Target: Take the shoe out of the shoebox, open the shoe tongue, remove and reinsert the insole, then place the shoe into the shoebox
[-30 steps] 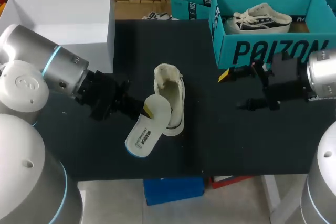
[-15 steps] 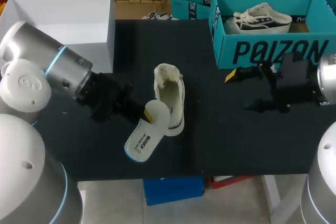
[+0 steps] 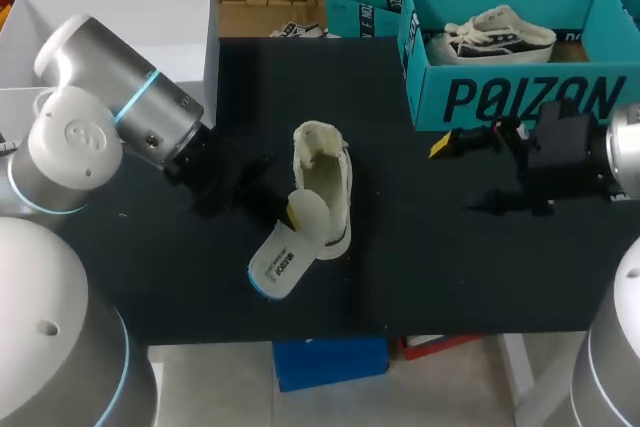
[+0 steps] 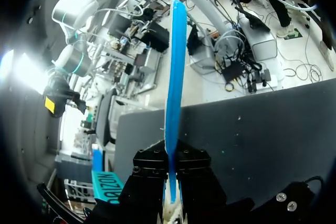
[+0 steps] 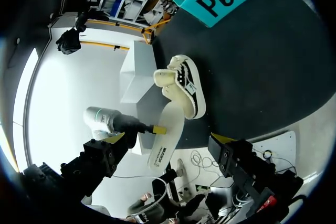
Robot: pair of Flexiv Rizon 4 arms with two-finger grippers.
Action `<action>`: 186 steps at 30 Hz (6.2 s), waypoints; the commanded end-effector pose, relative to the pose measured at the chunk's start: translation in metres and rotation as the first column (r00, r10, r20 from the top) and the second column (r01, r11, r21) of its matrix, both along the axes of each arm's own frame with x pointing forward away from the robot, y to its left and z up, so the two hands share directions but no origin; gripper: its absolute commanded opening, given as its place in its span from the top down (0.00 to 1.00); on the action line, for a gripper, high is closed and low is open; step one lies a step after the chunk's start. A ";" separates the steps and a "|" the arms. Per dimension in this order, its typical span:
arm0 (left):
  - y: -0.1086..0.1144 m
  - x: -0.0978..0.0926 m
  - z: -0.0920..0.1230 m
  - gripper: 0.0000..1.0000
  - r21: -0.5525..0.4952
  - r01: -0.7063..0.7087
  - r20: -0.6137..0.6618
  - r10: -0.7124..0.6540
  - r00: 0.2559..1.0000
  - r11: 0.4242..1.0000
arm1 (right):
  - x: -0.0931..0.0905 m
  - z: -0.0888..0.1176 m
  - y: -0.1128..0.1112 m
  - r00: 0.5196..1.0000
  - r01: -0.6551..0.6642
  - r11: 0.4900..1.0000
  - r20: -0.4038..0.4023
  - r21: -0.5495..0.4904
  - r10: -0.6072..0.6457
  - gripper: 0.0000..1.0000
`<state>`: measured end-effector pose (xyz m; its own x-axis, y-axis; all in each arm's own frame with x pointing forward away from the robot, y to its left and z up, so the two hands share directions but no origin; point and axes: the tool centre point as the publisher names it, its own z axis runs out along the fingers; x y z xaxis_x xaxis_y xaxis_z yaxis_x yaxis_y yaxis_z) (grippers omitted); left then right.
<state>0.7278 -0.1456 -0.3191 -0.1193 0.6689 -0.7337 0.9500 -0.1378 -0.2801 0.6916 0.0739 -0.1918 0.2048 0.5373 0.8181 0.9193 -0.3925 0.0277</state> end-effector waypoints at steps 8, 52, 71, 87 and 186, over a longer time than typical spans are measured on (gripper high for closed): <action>-0.022 0.030 -0.008 1.00 0.049 0.020 0.003 -0.020 1.000 0.999 | 0.000 0.000 0.001 1.000 0.000 1.000 -0.001 -0.001 0.000 0.00; -0.037 0.083 -0.049 1.00 0.094 -0.096 0.031 0.094 0.995 0.991 | 0.000 0.000 0.001 1.000 0.000 1.000 -0.001 -0.001 0.000 0.00; -0.037 0.089 -0.048 0.35 0.115 -0.137 0.042 0.133 0.990 0.984 | 0.000 0.000 0.001 1.000 0.000 1.000 -0.001 -0.001 0.000 0.00; -0.035 0.064 -0.035 0.53 0.097 -0.082 0.037 0.079 0.996 0.992 | 0.000 0.000 0.001 1.000 0.000 1.000 -0.001 -0.001 0.000 0.00; -0.028 0.086 -0.043 1.00 0.035 -0.123 0.034 0.122 0.992 0.992 | 0.000 0.000 0.001 1.000 0.000 1.000 -0.001 -0.001 0.000 0.00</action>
